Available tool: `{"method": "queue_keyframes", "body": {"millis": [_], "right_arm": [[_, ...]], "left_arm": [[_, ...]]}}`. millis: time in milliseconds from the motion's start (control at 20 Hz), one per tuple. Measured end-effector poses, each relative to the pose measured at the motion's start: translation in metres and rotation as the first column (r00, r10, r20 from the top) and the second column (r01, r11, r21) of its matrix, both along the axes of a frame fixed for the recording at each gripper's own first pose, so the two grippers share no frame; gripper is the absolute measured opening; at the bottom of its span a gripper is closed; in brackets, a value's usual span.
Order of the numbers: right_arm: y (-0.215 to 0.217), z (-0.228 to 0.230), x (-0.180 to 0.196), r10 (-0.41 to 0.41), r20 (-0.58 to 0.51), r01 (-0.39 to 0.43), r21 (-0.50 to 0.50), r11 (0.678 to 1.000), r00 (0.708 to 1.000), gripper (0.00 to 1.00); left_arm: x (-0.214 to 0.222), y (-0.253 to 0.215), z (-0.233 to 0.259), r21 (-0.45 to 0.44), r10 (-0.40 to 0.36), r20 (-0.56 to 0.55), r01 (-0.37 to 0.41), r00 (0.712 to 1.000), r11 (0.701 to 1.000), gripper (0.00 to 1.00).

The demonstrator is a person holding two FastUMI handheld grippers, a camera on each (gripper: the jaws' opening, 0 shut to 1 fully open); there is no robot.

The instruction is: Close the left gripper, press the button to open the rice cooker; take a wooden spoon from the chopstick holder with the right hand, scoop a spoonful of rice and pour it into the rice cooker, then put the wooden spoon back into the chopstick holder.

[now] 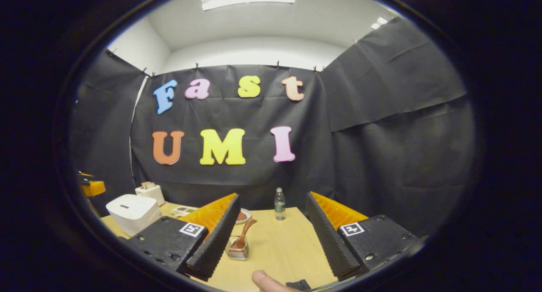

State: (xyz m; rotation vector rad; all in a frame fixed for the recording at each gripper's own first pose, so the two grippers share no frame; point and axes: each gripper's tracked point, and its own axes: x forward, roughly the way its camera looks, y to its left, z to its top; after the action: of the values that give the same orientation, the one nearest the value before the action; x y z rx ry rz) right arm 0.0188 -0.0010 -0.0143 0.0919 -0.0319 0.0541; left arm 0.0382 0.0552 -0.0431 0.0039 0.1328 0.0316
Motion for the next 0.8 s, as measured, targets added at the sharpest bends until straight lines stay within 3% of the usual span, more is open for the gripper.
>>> {"method": "queue_keyframes", "body": {"millis": [400,650,700,800], "right_arm": [[0.008,-0.007,0.003,0.019,0.011,-0.019,-0.01,1.0,1.0,1.0],[0.011,-0.016,0.016,0.04,-0.001,-0.04,-0.021,0.999,0.999,1.0],[0.01,-0.02,0.018,0.037,-0.008,-0.037,-0.021,0.999,0.999,1.0],[0.013,-0.025,0.021,0.049,-0.014,-0.049,-0.014,0.999,0.999,0.99]], "left_arm": [[0.015,0.019,-0.008,0.043,0.01,-0.02,-0.009,1.0,0.999,0.42],[0.037,0.038,-0.027,0.04,0.04,-0.057,-0.038,0.998,0.998,0.43],[0.033,0.055,-0.021,0.028,0.105,-0.044,-0.104,0.993,0.994,0.29],[0.049,0.066,-0.037,-0.006,0.129,-0.105,-0.131,0.986,0.991,0.02]]}}
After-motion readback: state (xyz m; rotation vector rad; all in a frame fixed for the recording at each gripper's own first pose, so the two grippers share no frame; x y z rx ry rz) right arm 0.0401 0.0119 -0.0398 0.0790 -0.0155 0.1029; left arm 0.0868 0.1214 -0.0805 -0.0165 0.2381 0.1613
